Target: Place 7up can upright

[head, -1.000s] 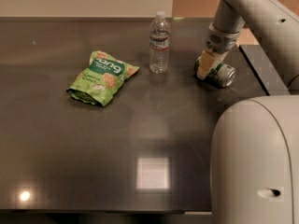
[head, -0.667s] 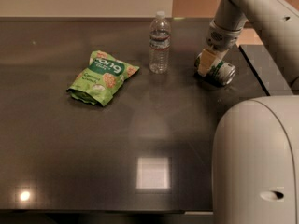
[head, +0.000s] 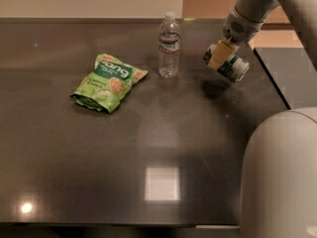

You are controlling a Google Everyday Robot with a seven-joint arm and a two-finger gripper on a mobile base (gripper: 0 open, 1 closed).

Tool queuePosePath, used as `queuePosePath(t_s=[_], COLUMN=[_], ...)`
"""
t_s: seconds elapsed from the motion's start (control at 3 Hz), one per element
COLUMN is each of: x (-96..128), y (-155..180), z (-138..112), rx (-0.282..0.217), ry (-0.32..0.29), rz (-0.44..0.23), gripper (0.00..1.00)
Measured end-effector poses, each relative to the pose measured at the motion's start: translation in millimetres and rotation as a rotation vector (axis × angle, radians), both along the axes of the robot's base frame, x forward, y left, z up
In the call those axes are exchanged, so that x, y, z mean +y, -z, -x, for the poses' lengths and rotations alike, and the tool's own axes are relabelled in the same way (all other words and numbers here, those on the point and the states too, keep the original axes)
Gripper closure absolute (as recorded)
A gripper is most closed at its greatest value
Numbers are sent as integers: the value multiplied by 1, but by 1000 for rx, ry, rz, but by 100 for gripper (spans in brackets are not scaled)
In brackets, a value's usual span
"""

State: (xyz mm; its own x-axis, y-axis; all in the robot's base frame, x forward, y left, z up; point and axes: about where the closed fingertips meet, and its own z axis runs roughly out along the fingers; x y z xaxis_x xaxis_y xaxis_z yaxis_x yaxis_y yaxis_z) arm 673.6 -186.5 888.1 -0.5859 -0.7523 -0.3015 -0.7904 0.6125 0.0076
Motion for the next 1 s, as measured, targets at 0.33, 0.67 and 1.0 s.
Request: queuePosePath(t_s=[0.33, 0.67, 1.0], x=[20, 36, 48], y=[-31, -43, -49], z=[26, 48, 71], rx=[-116, -194, -250], ry=[-127, -199, -240], rz=[-202, -357, -494], gripper=[100, 100, 100])
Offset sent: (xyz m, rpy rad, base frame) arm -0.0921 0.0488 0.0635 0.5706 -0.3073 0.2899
